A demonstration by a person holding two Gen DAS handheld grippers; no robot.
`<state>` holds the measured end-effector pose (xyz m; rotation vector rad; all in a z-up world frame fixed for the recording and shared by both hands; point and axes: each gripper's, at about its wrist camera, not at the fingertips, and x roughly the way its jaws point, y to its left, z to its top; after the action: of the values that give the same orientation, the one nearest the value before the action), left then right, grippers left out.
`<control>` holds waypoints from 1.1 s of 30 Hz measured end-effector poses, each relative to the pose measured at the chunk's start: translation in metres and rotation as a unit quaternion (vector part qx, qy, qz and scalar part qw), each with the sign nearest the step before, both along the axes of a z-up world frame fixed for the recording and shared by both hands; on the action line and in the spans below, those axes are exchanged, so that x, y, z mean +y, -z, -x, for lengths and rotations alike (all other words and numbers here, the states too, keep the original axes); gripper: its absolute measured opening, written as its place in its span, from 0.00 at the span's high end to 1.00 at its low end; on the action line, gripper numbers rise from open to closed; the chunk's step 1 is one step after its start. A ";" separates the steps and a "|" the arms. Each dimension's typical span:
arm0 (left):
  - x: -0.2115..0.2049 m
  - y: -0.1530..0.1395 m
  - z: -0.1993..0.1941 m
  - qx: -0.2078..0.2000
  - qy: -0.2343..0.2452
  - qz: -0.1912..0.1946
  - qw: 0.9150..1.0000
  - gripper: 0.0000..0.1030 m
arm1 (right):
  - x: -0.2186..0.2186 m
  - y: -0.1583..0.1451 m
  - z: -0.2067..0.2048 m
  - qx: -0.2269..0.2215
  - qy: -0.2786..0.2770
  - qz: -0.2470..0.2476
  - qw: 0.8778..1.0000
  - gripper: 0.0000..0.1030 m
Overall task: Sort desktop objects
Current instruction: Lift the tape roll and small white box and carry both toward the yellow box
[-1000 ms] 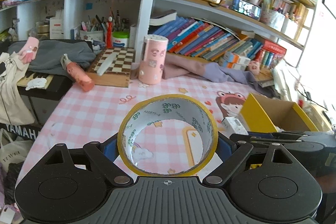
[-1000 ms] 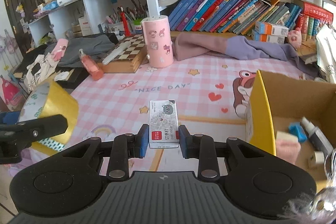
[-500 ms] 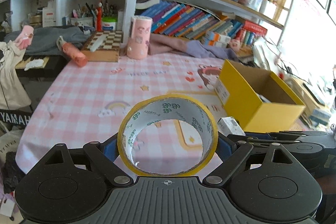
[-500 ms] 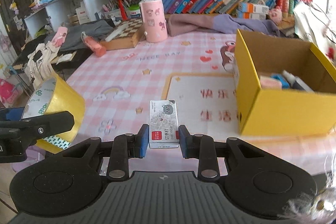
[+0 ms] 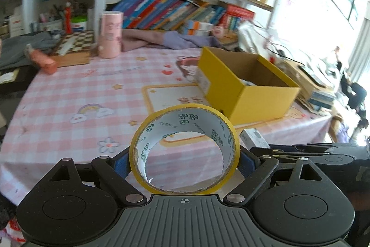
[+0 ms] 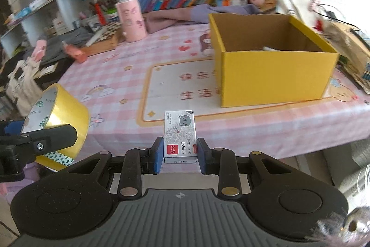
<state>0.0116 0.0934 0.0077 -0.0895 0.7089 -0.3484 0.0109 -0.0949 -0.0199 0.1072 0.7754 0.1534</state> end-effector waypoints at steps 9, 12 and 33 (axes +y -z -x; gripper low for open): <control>-0.028 0.001 -0.013 -0.001 0.067 0.018 0.998 0.12 | -0.024 -0.007 0.015 -0.006 0.052 0.023 0.998 0.73; -0.038 0.002 -0.017 -0.001 0.082 0.022 0.996 0.12 | -0.033 -0.007 0.019 -0.005 0.069 0.030 0.997 0.73; -0.089 0.001 -0.040 -0.011 0.129 -0.004 0.992 0.12 | -0.074 -0.004 0.001 0.007 0.105 0.022 0.994 0.73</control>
<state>0.0513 0.0046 0.0070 0.0137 0.7002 -0.5927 0.0104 -0.1692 -0.0161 0.1478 0.7757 -0.0628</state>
